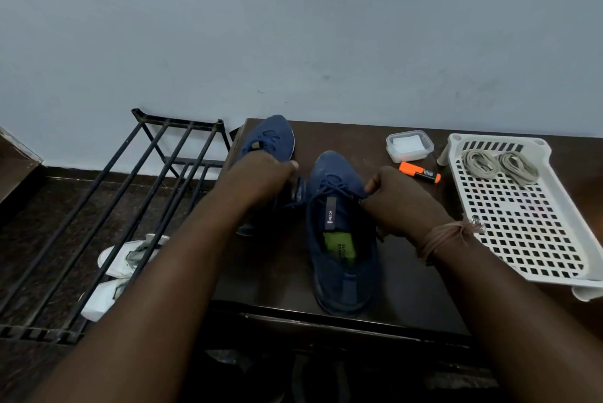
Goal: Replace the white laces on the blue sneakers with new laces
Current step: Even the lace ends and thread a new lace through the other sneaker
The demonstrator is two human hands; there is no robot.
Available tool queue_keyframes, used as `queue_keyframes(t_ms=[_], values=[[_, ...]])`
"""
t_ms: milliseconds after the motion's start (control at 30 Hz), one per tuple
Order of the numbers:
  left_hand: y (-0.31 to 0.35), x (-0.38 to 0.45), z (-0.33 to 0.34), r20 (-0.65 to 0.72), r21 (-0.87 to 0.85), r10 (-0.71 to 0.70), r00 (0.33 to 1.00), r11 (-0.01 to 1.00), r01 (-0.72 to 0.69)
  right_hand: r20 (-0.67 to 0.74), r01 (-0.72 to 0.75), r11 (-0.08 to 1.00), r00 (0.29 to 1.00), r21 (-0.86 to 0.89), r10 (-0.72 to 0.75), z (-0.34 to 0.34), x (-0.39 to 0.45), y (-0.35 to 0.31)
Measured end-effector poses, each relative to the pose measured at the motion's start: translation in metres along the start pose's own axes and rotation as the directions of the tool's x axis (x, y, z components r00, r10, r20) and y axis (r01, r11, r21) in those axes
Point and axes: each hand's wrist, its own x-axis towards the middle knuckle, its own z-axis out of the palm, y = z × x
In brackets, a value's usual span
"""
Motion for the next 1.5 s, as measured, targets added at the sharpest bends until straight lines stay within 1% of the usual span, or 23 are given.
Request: queue_keyframes(t_ms=[33,133,233,333,400,500,567,667,767,833,900,1000,1033,1067,1100,1133,1167,1200,1233,1300,1333,1400,1500], values=[[0.000,-0.006,-0.001,0.049,0.067,-0.002,0.999,0.998,-0.001,-0.007,0.002,1.000,1.000,-0.016,-0.002,0.001,-0.001,-0.002],[-0.006,-0.009,0.000,0.111,-0.058,-0.032,0.993,0.998,0.038,-0.014,-0.003,0.999,1.000,-0.038,0.002,0.002,-0.003,-0.004],[-0.011,-0.005,0.000,0.204,-0.325,-0.029,0.979,0.941,0.096,-0.021,-0.007,1.000,1.000,-0.005,0.007,-0.001,-0.004,-0.003],[-0.006,0.003,0.005,0.261,-0.726,-0.026,0.965,0.653,0.215,-0.004,0.013,0.999,1.000,0.036,-0.013,-0.004,-0.006,-0.006],[0.003,0.003,0.006,0.211,-0.843,-0.048,0.976,0.497,0.207,0.063,-0.008,0.999,0.998,0.037,0.006,-0.008,-0.010,-0.009],[0.007,0.002,0.010,0.268,-0.873,-0.101,0.958,0.395,0.286,0.285,-0.101,0.995,0.954,-0.005,0.098,-0.016,-0.018,-0.013],[0.009,0.000,0.013,0.276,-0.892,-0.126,0.953,0.335,0.303,0.347,-0.113,0.994,0.932,-0.014,0.110,-0.018,-0.019,-0.012],[0.010,0.003,0.018,0.240,-0.907,-0.140,0.961,0.321,0.273,0.260,-0.081,0.996,0.963,0.046,0.066,-0.020,-0.011,-0.007],[0.010,0.005,0.023,0.245,-0.914,-0.142,0.959,0.297,0.277,0.053,0.004,0.982,0.998,0.187,-0.015,-0.017,-0.006,-0.004],[0.011,0.005,0.025,0.227,-0.933,-0.128,0.965,0.254,0.253,-0.034,0.059,0.979,0.998,0.193,-0.054,-0.012,-0.004,-0.004],[0.011,0.006,0.021,0.209,-0.967,-0.077,0.975,0.131,0.218,0.012,0.070,0.989,0.997,0.134,-0.072,-0.005,-0.005,-0.005],[0.010,0.007,0.006,0.208,-0.975,-0.049,0.977,-0.094,0.203,0.069,0.091,0.993,0.994,-0.076,-0.086,0.001,-0.005,-0.004],[0.009,0.007,0.002,0.212,-0.974,-0.059,0.976,-0.093,0.206,0.038,0.095,0.988,0.995,-0.123,-0.091,0.002,-0.005,-0.004],[0.006,0.006,0.000,0.209,-0.978,-0.082,0.975,-0.010,0.208,0.011,0.085,0.987,0.996,-0.134,-0.084,0.001,-0.005,-0.004],[0.002,0.006,0.000,0.184,-0.966,-0.115,0.976,0.163,0.202,-0.004,0.074,0.989,0.997,-0.129,-0.075,0.001,-0.005,-0.003],[-0.001,0.003,0.000,0.143,-0.895,-0.137,0.980,0.405,0.187,-0.012,0.066,0.990,0.998,-0.125,-0.068,0.000,-0.005,-0.003],[-0.003,0.000,0.001,0.109,-0.741,-0.138,0.984,0.649,0.173,-0.017,0.060,0.990,0.998,-0.129,-0.063,0.000,-0.006,-0.004],[-0.004,-0.003,0.004,0.092,-0.540,-0.122,0.988,0.827,0.153,-0.021,0.054,0.990,0.998,-0.134,-0.057,0.001,-0.006,-0.004],[-0.003,-0.007,0.007,0.100,-0.339,-0.106,0.989,0.931,0.134,-0.028,0.051,0.989,0.998,-0.137,-0.055,0.001,-0.006,-0.003],[0.002,-0.013,0.012,0.136,-0.088,-0.085,0.987,0.991,0.097,-0.051,0.053,0.989,0.997,-0.140,-0.060,0.003,-0.006,-0.003],[0.004,-0.015,0.013,0.139,-0.052,-0.073,0.988,0.995,0.081,-0.062,0.052,0.989,0.996,-0.140,-0.062,0.003,-0.006,-0.003],[0.008,-0.016,0.011,0.106,-0.165,-0.052,0.993,0.984,0.069,-0.071,0.040,0.990,0.996,-0.138,-0.050,0.004,-0.006,-0.002],[0.009,-0.013,0.007,0.036,-0.445,-0.117,0.992,0.887,0.121,-0.083,0.025,0.989,0.996,-0.146,-0.037,0.003,-0.005,-0.001]])
